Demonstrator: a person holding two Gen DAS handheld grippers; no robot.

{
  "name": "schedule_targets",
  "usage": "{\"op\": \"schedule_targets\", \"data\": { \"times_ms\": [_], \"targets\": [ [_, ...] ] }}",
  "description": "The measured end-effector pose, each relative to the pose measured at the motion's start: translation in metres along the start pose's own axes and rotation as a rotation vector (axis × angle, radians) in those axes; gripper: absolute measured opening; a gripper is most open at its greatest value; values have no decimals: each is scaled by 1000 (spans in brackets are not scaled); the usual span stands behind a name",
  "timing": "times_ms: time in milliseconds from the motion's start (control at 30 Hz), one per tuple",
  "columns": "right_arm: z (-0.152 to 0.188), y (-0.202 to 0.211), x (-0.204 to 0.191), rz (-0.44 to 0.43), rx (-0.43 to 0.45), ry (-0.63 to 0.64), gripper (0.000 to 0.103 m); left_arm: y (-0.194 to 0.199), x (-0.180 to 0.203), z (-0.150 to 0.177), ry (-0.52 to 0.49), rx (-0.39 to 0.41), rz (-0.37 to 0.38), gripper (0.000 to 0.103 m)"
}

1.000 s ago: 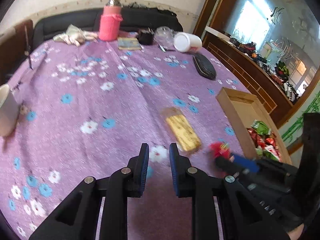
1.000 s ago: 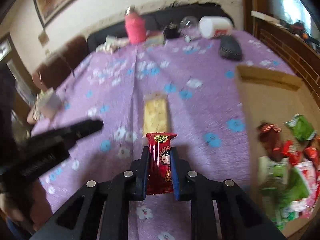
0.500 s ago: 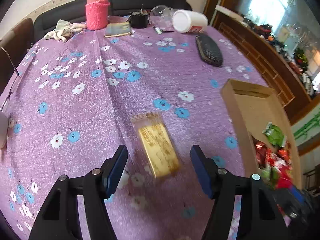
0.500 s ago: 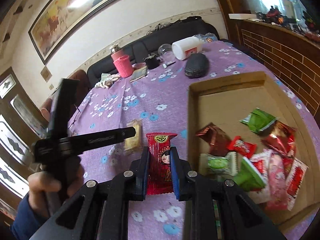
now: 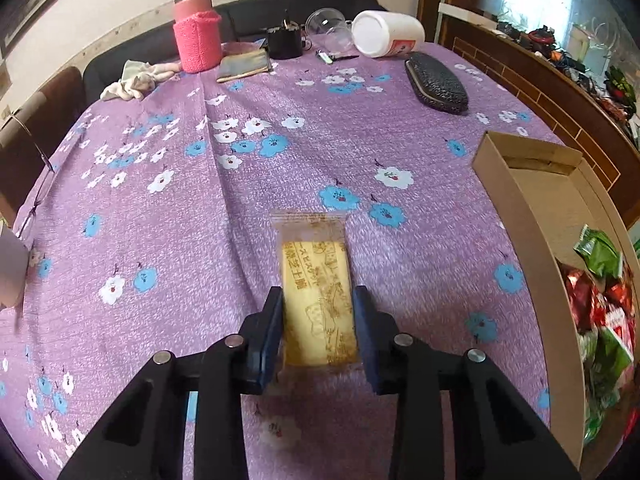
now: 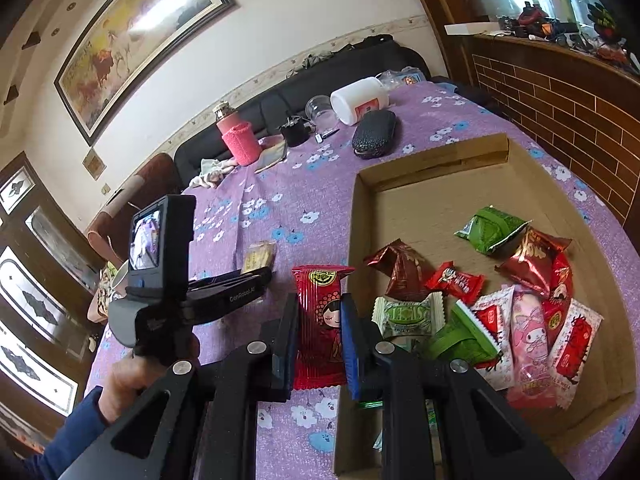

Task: Organize snacks
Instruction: 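Grasp the yellow bread packet with the left gripper while the right gripper holds the red candy, then carry the bread packet and red candy over the cardboard tray with both grippers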

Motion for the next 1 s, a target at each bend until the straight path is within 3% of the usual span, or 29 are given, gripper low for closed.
{"op": "schedule_targets", "data": {
  "times_ms": [367, 667, 1000],
  "targets": [
    [9, -14, -2, 7, -42, -15, 21, 29, -5, 17, -2, 23, 92, 32],
    [20, -40, -27, -5, -110, 31, 20, 49, -15, 23, 28, 52, 138, 32],
    [3, -8, 5, 45, -26, -37, 20, 77, 14, 19, -14, 102, 219, 32]
  ]
}}
Point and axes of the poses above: each gripper's, at about its wrist camera, not at the fingertips, and y roughly against the way its jaws point, x to its right, z to its underside, the point moved 3 cm from there along -y, roughly the way its jaws point, and after that the axes turned 2 degrees about y, right-handed, at the moved point
